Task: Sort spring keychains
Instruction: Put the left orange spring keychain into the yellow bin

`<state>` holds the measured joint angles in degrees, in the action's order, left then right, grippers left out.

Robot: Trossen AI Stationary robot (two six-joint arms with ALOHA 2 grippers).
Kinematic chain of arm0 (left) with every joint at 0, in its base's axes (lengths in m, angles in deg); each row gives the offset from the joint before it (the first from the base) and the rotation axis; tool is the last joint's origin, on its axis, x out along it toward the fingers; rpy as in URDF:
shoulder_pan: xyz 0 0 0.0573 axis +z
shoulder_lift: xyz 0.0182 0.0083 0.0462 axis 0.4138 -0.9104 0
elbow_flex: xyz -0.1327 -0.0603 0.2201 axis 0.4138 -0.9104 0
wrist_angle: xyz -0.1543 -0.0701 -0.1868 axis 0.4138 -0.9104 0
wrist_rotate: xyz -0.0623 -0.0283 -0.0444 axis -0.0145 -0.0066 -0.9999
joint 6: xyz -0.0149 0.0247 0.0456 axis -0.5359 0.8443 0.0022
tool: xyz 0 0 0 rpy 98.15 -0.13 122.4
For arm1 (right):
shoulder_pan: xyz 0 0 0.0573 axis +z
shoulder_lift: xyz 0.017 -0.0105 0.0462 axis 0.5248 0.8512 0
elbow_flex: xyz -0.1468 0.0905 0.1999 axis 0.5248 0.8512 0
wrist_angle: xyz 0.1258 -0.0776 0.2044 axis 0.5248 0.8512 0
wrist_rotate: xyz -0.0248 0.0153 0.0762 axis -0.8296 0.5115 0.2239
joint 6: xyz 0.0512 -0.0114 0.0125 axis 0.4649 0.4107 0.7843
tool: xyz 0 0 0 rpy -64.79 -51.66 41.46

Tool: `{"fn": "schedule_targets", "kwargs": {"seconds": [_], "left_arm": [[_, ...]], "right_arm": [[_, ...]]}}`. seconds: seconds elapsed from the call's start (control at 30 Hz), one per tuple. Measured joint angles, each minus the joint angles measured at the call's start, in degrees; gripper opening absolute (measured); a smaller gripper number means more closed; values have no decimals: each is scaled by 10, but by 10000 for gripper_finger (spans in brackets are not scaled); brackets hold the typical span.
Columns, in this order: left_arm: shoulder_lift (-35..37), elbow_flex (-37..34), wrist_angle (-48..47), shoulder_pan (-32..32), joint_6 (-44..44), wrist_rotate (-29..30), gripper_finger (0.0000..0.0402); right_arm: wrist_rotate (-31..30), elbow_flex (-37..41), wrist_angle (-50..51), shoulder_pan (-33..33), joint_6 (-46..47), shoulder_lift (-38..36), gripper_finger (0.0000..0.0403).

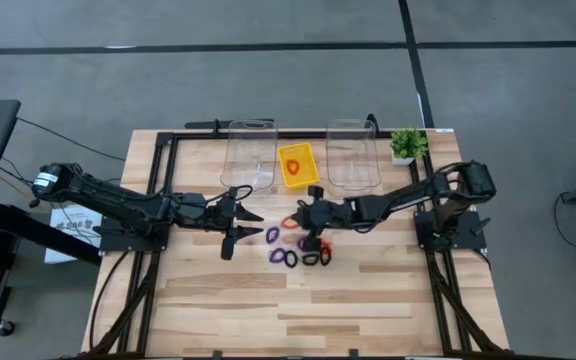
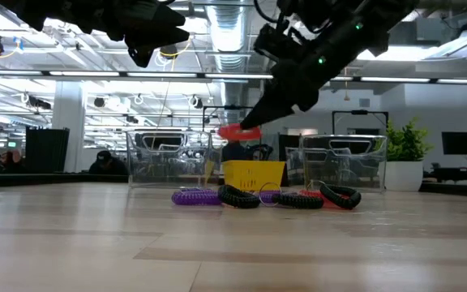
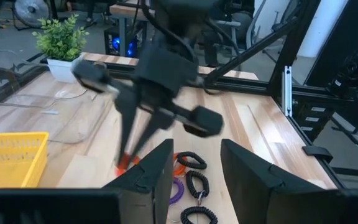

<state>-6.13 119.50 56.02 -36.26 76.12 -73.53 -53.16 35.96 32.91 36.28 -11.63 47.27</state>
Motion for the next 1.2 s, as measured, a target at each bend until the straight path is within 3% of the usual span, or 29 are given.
{"fn": "schedule_targets", "kwargs": {"seconds": [0.27, 0.5, 0.73, 0.93, 1.2], "left_arm": [[0, 0, 0, 0, 8, 2, 131], [0, 0, 10, 0, 94, 9, 131], [0, 0, 46, 0, 127, 9, 131], [0, 0, 86, 0, 124, 9, 131], [0, 0, 129, 2, 133, 9, 131]], "right_arm": [[-1, 0, 43, -75, 0, -50, 12], [6, -8, 48, -174, -14, -57, 14], [92, -42, 53, -259, -26, -10, 17], [94, -87, 91, -287, -75, 45, 25], [91, -103, 123, -278, -135, 69, 61]]}}
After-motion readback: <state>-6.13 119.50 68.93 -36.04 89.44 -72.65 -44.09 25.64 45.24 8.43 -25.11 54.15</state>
